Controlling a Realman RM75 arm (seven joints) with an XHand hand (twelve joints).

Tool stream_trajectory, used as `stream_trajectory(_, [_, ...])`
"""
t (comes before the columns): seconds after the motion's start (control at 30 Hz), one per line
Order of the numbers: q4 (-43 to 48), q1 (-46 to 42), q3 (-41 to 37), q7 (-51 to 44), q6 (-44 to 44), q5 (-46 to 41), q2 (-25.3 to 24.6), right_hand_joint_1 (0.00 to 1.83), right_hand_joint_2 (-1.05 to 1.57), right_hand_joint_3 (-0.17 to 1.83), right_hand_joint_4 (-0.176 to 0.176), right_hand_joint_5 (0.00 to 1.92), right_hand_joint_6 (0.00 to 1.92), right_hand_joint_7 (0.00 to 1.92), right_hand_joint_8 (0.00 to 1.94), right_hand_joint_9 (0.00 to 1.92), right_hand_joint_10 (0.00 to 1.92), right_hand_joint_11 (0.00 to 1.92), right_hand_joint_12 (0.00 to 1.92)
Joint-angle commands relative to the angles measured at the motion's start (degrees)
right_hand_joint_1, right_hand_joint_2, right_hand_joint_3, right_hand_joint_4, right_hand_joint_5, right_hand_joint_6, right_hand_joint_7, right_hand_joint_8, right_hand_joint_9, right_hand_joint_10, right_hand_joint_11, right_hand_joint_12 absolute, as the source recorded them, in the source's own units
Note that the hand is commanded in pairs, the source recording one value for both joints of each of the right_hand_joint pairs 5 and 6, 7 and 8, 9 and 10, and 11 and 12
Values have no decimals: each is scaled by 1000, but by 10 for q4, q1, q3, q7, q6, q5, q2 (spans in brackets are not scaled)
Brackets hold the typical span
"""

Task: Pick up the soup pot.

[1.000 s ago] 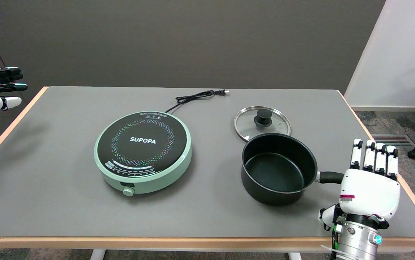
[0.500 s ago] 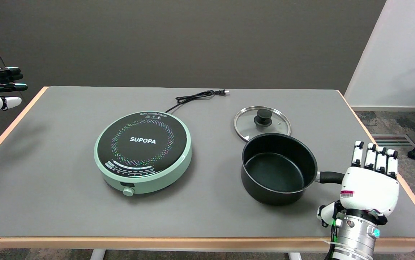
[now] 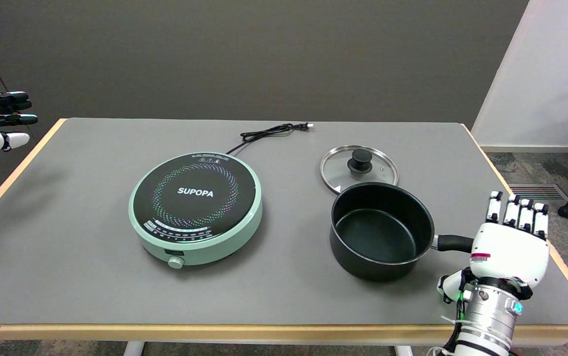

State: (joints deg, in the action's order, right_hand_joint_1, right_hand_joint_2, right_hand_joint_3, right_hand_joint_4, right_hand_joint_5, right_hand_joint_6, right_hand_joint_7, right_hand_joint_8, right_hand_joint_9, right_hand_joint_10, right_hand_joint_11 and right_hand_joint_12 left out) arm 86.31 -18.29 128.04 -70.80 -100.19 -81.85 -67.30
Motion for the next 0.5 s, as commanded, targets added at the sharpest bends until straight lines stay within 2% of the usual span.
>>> stream_trajectory(0.03, [2,12,-33,1,40,-64,26,1100,-426,1290,176,229,229,229,229,229,229,229,229])
stream_trajectory(0.17, [-1,12,-49,2,57,-70,26,1086,-478,1473,176,240,240,240,240,240,240,240,240])
stream_trajectory(0.27, [-2,12,-59,2,67,-70,26,1096,-466,1651,176,365,365,365,365,365,365,365,365])
stream_trajectory(0.5, [-5,11,-80,0,93,-70,27,1029,-276,1534,176,672,672,672,672,672,672,672,672])
